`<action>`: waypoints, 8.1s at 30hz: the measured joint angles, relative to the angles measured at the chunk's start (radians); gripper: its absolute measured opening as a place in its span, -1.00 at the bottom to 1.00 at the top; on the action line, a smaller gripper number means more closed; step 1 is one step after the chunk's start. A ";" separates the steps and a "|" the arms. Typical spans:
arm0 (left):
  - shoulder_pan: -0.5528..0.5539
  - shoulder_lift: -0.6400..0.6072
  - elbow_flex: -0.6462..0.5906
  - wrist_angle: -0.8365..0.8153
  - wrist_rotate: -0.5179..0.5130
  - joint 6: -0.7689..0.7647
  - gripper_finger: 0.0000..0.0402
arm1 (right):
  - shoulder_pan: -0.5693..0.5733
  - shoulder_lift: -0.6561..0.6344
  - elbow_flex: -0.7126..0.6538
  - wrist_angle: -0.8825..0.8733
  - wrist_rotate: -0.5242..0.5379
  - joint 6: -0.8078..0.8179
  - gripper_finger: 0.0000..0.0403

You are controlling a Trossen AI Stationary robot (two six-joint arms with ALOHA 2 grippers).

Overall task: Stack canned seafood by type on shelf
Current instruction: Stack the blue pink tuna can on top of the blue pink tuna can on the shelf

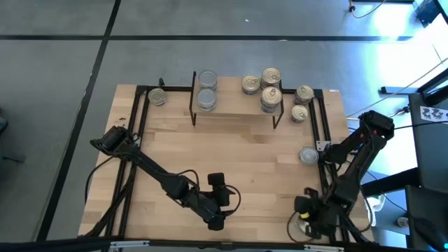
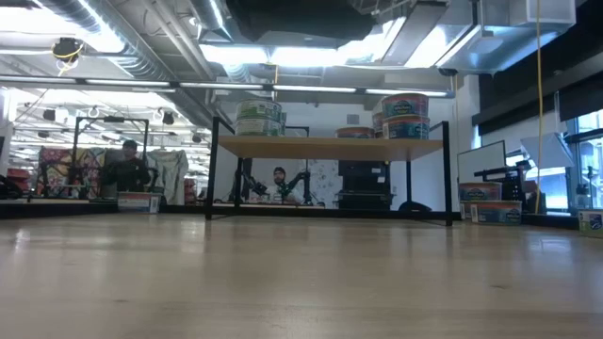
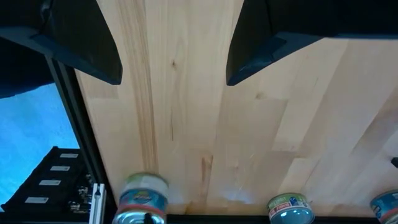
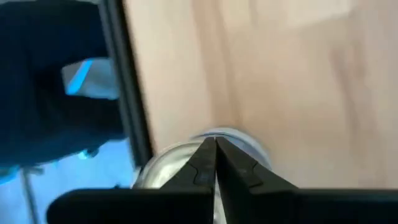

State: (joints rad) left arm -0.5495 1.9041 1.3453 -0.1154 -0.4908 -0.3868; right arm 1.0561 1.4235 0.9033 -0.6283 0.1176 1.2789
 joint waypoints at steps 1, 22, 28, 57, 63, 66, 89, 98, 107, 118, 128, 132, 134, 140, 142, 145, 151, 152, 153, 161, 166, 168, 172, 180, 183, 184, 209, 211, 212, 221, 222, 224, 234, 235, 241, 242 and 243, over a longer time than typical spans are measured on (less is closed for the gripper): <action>0.000 0.000 0.000 0.000 0.000 0.000 0.42 | -0.015 0.000 0.000 -0.006 0.012 -0.019 -0.93; 0.002 0.000 0.000 0.000 0.000 0.000 0.42 | -0.273 -0.049 -0.002 -0.112 0.181 -0.458 -0.93; 0.006 0.000 0.000 0.003 0.000 -0.014 0.42 | -0.145 -0.153 -0.002 -0.202 0.160 -0.261 -0.93; 0.184 0.309 0.092 0.420 0.165 0.096 0.69 | 0.076 0.053 -0.146 0.087 0.393 -0.074 0.84; 0.186 0.398 0.189 0.421 0.174 0.141 0.66 | 0.057 0.054 -0.146 0.101 0.456 -0.109 0.77; 0.191 0.435 0.229 0.448 0.178 0.154 0.66 | 0.035 0.055 -0.146 0.106 0.457 -0.119 0.72; 0.221 0.495 0.264 0.531 0.252 0.157 0.66 | -0.030 0.087 -0.129 0.151 0.462 -0.209 0.48; 0.212 0.413 0.264 0.355 0.242 0.149 0.66 | -0.093 0.087 -0.093 0.160 0.457 -0.269 0.48; 0.189 0.396 0.262 0.082 0.217 0.053 0.66 | -0.228 0.096 -0.088 0.353 0.475 -0.488 0.48; 0.166 0.391 0.266 -0.132 0.155 -0.068 0.66 | -0.358 0.162 -0.083 0.430 0.367 -0.607 0.48; 0.149 0.373 0.268 -0.245 0.138 -0.116 0.66 | -0.365 0.171 -0.092 0.333 0.314 -0.625 0.48; 0.137 0.324 0.264 -0.354 0.122 -0.104 0.66 | -0.364 0.135 -0.056 0.275 0.306 -0.648 0.48; 0.125 0.285 0.264 -0.408 0.094 -0.099 0.66 | -0.364 0.107 -0.035 0.223 0.301 -0.668 0.48; 0.083 0.243 0.263 -0.503 -0.034 -0.067 0.66 | -0.363 0.075 -0.032 0.159 0.314 -0.665 0.48; 0.076 0.243 0.264 -0.478 -0.066 -0.065 0.66 | -0.352 0.074 -0.042 0.182 0.283 -0.622 0.48; 0.069 0.241 0.264 -0.424 -0.097 -0.046 0.66 | -0.319 0.074 -0.069 0.225 0.232 -0.560 0.48; 0.071 0.242 0.264 -0.335 -0.098 0.023 0.66 | -0.244 0.098 -0.115 0.197 0.247 -0.427 0.48; 0.072 0.242 0.264 -0.323 -0.098 0.030 0.66 | -0.240 0.104 -0.122 0.200 0.245 -0.422 0.48; 0.074 0.242 0.264 -0.314 -0.098 0.040 0.66 | -0.235 0.105 -0.126 0.196 0.240 -0.418 0.48; 0.076 0.243 0.264 -0.283 -0.098 0.047 0.66 | -0.180 0.070 -0.127 0.012 0.200 -0.315 0.48; 0.076 0.243 0.264 -0.284 -0.098 0.045 0.66 | -0.128 0.025 -0.129 -0.113 0.140 -0.220 0.48; 0.076 0.243 0.264 -0.285 -0.098 0.046 0.66 | -0.109 0.009 -0.130 -0.158 0.102 -0.182 0.48; 0.076 0.243 0.264 -0.285 -0.098 0.046 0.66 | -0.091 -0.019 -0.131 -0.212 -0.002 -0.144 0.48; 0.079 0.243 0.264 -0.245 -0.098 0.047 0.66 | -0.093 -0.074 -0.050 -0.200 0.036 -0.136 0.48; 0.089 0.253 0.264 -0.175 -0.091 0.062 0.66 | -0.093 -0.073 -0.032 -0.134 0.255 -0.196 0.48; 0.095 0.261 0.265 -0.150 -0.080 0.074 0.66 | -0.093 -0.072 -0.033 -0.095 0.325 -0.223 0.48; 0.197 0.244 0.108 0.070 0.205 0.171 -0.94 | -0.096 0.144 -0.086 0.193 0.806 -0.339 0.48; 0.196 0.244 0.094 0.109 0.205 0.175 -0.92 | -0.096 0.158 -0.086 0.209 0.806 -0.341 0.48; 0.195 0.244 0.089 0.118 0.205 0.177 -0.91 | -0.096 0.166 -0.086 0.215 0.806 -0.341 0.48; 0.181 0.243 0.084 0.049 0.190 0.182 -0.98 | -0.096 0.193 -0.086 0.243 0.807 -0.343 0.48; 0.178 0.243 0.084 0.048 0.186 0.185 -0.98 | -0.096 0.193 -0.086 0.242 0.807 -0.347 0.48; 0.176 0.241 0.066 0.061 0.179 0.184 -0.97 | -0.096 0.193 -0.086 0.243 0.807 -0.368 0.48; 0.174 0.232 -0.086 0.289 0.147 0.134 -0.98 | -0.097 0.193 -0.086 0.318 0.777 -0.524 0.48; 0.174 0.232 -0.094 0.300 0.148 0.130 -0.99 | -0.098 0.193 -0.086 0.327 0.771 -0.550 0.48; 0.168 0.233 -0.105 0.297 0.145 0.109 -0.97 | -0.145 0.237 -0.085 0.354 0.673 -0.670 0.48; 0.164 0.233 -0.105 0.297 0.145 0.109 -0.97 | -0.153 0.251 -0.085 0.358 0.657 -0.695 0.48; 0.163 0.233 -0.105 0.297 0.143 0.108 -0.97 | -0.160 0.265 -0.086 0.367 0.645 -0.724 0.48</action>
State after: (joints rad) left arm -0.3866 2.1376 1.2404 0.1818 -0.3477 -0.2791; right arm 0.8964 1.6888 0.8177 -0.2613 0.7626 0.5552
